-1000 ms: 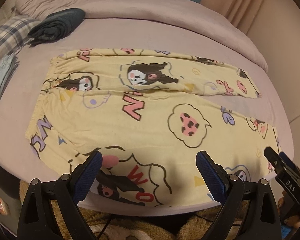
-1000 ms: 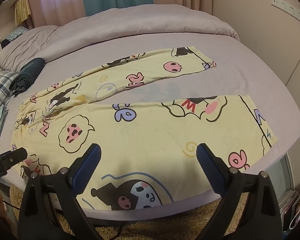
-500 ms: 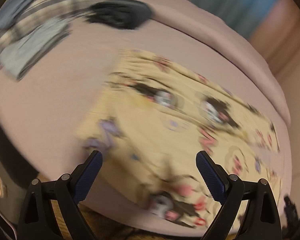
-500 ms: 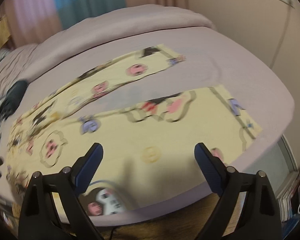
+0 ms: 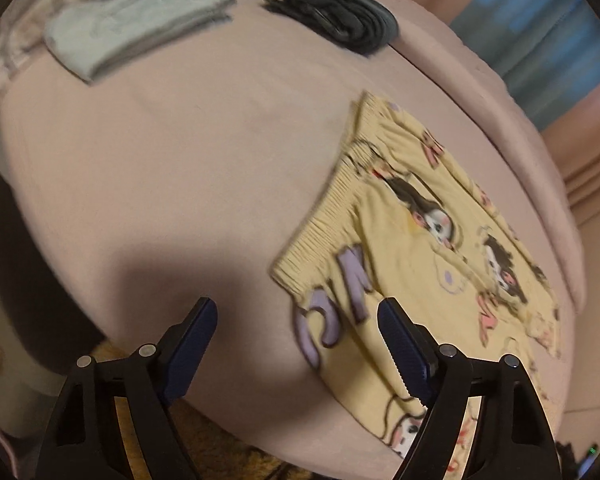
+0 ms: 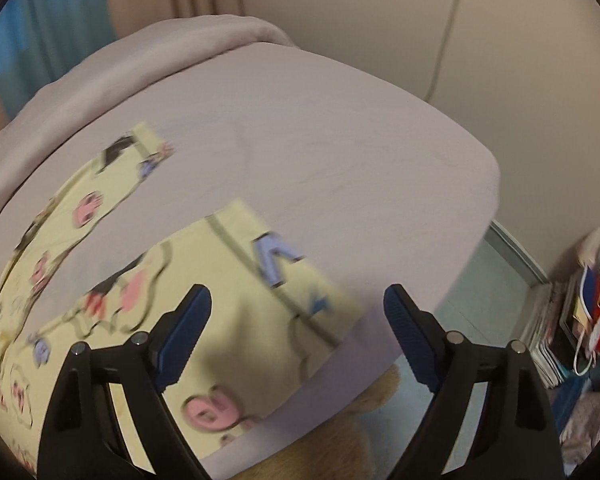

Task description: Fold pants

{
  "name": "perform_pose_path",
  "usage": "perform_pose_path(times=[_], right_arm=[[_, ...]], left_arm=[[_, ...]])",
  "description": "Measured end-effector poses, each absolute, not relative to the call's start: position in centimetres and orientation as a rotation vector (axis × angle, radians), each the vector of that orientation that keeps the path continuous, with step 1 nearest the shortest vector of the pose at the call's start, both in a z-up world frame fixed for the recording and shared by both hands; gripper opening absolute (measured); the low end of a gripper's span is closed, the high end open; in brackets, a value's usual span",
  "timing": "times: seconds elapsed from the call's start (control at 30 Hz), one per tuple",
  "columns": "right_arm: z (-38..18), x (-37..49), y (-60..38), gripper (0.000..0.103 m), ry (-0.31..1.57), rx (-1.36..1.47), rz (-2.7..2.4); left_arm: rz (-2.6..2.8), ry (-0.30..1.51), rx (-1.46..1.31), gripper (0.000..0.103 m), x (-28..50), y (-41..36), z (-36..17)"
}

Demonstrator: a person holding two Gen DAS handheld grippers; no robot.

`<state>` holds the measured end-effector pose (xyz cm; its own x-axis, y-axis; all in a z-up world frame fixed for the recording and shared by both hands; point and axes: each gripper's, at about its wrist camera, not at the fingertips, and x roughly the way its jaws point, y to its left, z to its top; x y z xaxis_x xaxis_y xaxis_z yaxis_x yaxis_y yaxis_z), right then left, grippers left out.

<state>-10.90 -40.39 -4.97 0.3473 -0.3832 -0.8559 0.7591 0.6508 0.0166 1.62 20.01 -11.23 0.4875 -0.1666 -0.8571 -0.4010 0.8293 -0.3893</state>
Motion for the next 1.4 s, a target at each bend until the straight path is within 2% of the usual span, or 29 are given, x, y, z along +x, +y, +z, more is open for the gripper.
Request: perform_pose_path(times=[0.3, 0.37, 0.43, 0.47, 0.53, 0.57, 0.6, 0.67, 0.73, 0.83, 1.03, 1.3, 1.37, 1.4], right_arm=[[-7.8, -9.9, -41.5, 0.089, 0.992, 0.495, -0.721], [-9.1, -9.4, -41.7, 0.089, 1.015, 0.528, -0.678], [-10.4, -9.1, -41.6, 0.091, 1.025, 0.558, -0.658], [-10.7, -9.1, -41.4, 0.091, 1.022, 0.538, -0.681], [-10.6, -9.0, -41.0, 0.091, 1.016, 0.497, -0.704], [-10.6, -9.0, -41.0, 0.091, 1.012, 0.495, -0.699], [-10.5, -9.2, -41.2, 0.090, 1.011, 0.500, -0.691], [-10.3, -9.7, -41.5, 0.085, 1.008, 0.513, -0.683], [-9.7, -10.6, -42.0, 0.073, 1.002, 0.525, -0.683], [-8.8, -12.2, -42.9, 0.060, 0.963, 0.578, -0.673], [-8.1, -14.5, -43.8, 0.062, 0.936, 0.634, -0.683], [-10.0, -14.0, -43.7, 0.066, 0.948, 0.692, -0.634], [-10.1, -13.6, -43.5, 0.066, 0.936, 0.659, -0.646], [-10.0, -13.4, -43.4, 0.062, 0.924, 0.640, -0.649]], left_arm=[[0.118, 1.073, -0.629, 0.082, 2.1, 20.3, -12.2], [0.133, 1.066, -0.610, 0.071, 1.8, 20.2, -12.2], [0.161, 1.053, -0.567, 0.053, 1.6, 20.0, -12.2], [0.169, 1.045, -0.564, 0.047, 1.4, 20.0, -12.3], [0.185, 1.043, -0.583, 0.022, 1.2, 20.4, -12.3], [0.170, 1.046, -0.604, 0.016, 1.2, 20.5, -12.4], [0.131, 1.053, -0.645, 0.003, 1.3, 20.8, -12.4], [0.099, 1.079, -0.695, 0.003, 1.5, 20.9, -12.5], [0.104, 1.069, -0.661, 0.002, 1.5, 20.6, -11.8], [0.092, 1.042, -0.653, 0.002, 1.4, 20.3, -10.4], [0.077, 1.004, -0.647, 0.002, 1.7, 20.5, -8.4], [0.103, 1.022, -0.639, 0.002, 2.0, 20.1, -8.8], [0.104, 1.018, -0.642, 0.002, 1.9, 20.2, -8.6], [0.104, 1.015, -0.644, 0.002, 1.8, 20.2, -8.5]])
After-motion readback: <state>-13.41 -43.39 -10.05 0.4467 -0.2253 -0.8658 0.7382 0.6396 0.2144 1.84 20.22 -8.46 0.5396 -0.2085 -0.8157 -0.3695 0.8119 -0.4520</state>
